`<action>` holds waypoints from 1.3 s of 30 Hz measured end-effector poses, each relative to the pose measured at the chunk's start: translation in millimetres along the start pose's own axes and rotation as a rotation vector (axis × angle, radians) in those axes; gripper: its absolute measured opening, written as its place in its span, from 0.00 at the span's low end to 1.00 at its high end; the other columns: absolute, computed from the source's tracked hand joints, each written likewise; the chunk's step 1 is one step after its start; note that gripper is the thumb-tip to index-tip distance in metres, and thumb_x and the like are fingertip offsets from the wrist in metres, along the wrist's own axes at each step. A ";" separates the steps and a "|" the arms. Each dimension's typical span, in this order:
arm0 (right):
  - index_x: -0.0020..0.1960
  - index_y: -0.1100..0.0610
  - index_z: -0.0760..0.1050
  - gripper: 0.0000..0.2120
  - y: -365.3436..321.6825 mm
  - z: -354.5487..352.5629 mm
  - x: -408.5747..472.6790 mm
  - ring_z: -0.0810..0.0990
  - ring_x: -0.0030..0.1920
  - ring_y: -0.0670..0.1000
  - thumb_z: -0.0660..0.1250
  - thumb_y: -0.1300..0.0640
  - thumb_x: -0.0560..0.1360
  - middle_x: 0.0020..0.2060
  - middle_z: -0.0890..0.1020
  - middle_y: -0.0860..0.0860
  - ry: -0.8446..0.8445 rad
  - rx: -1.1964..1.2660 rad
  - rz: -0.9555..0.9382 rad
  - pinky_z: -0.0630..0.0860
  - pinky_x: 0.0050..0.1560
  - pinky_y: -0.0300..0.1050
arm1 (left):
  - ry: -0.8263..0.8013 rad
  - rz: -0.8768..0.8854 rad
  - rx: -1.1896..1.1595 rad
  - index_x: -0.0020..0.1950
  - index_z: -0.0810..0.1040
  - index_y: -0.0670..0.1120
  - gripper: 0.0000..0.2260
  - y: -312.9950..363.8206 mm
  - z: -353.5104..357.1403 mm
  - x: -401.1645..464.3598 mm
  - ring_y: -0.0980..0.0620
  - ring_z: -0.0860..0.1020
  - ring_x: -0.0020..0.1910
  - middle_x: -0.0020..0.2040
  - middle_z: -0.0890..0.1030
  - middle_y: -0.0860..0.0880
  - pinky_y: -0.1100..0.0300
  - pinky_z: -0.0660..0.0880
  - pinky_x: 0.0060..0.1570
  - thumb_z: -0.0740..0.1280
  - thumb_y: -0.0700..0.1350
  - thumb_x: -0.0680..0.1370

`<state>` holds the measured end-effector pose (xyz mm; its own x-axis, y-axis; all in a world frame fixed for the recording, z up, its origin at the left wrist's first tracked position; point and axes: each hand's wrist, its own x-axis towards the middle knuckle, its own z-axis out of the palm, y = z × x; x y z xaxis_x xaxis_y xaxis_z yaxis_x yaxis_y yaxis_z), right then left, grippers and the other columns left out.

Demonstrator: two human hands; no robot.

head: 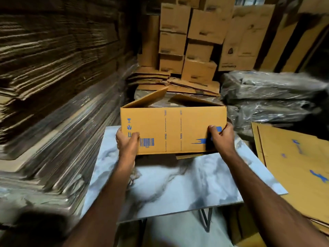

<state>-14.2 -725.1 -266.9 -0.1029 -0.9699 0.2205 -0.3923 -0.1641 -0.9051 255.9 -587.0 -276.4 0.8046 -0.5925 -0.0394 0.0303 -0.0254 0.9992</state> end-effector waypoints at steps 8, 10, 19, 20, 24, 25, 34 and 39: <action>0.78 0.58 0.51 0.40 52.8 34.6 -6.4 0.64 0.73 0.61 0.65 0.40 0.77 0.74 0.63 0.61 0.029 0.065 0.181 0.62 0.73 0.57 | -0.157 -0.164 0.069 0.66 0.69 0.39 0.24 -49.9 7.7 25.4 0.46 0.79 0.54 0.57 0.77 0.43 0.51 0.77 0.53 0.68 0.55 0.79; 0.77 0.57 0.50 0.47 71.7 31.7 -6.4 0.67 0.71 0.61 0.66 0.33 0.71 0.73 0.64 0.60 0.005 0.083 0.235 0.65 0.72 0.60 | -0.203 -0.175 0.139 0.63 0.67 0.39 0.23 -68.8 7.2 23.6 0.44 0.78 0.53 0.55 0.76 0.42 0.49 0.77 0.53 0.68 0.54 0.79; 0.75 0.52 0.54 0.37 125.3 24.8 6.2 0.72 0.66 0.54 0.71 0.59 0.73 0.68 0.71 0.52 -0.154 0.024 0.242 0.72 0.65 0.53 | -0.511 -0.132 0.358 0.53 0.71 0.41 0.05 -114.9 25.7 16.5 0.64 0.77 0.33 0.43 0.79 0.48 0.66 0.74 0.35 0.60 0.33 0.82; 0.77 0.52 0.52 0.39 128.8 25.9 1.4 0.70 0.67 0.51 0.71 0.61 0.74 0.69 0.68 0.49 -0.179 0.032 0.219 0.69 0.67 0.52 | -0.514 -0.120 0.379 0.49 0.73 0.41 0.05 -117.8 28.5 16.3 0.66 0.76 0.30 0.38 0.80 0.51 0.63 0.73 0.36 0.60 0.33 0.82; 0.79 0.58 0.49 0.40 136.3 31.3 -12.4 0.64 0.66 0.46 0.69 0.66 0.76 0.65 0.64 0.46 -0.243 -0.017 0.243 0.63 0.69 0.44 | -0.470 -0.076 0.362 0.57 0.75 0.41 0.12 -110.4 30.9 12.5 0.53 0.76 0.44 0.43 0.78 0.49 0.71 0.69 0.34 0.66 0.46 0.78; 0.78 0.59 0.52 0.37 139.8 32.6 -10.9 0.66 0.64 0.47 0.68 0.66 0.76 0.63 0.66 0.48 -0.228 -0.021 0.249 0.64 0.67 0.44 | -0.461 -0.055 0.358 0.62 0.74 0.40 0.18 -104.7 32.4 11.6 0.50 0.76 0.49 0.49 0.79 0.47 0.69 0.70 0.38 0.66 0.49 0.77; 0.57 0.53 0.71 0.15 163.3 31.2 5.1 0.76 0.51 0.56 0.60 0.49 0.72 0.54 0.79 0.57 -0.064 0.174 0.568 0.73 0.44 0.46 | -0.266 0.545 0.476 0.64 0.77 0.41 0.22 -56.6 85.3 6.0 0.46 0.74 0.62 0.62 0.77 0.43 0.61 0.66 0.60 0.61 0.49 0.74; 0.57 0.52 0.75 0.25 164.6 16.1 7.8 0.78 0.54 0.59 0.46 0.36 0.81 0.49 0.80 0.50 -0.021 0.447 0.790 0.75 0.56 0.52 | -0.453 0.868 0.716 0.68 0.74 0.44 0.26 -40.3 150.1 -13.0 0.41 0.67 0.71 0.68 0.73 0.43 0.44 0.63 0.69 0.61 0.55 0.74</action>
<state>-64.9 -762.7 -420.0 -0.1730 -0.8320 -0.5271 0.1777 0.5001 -0.8476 155.1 -699.1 -316.6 0.1098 -0.8577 0.5023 -0.8660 0.1655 0.4718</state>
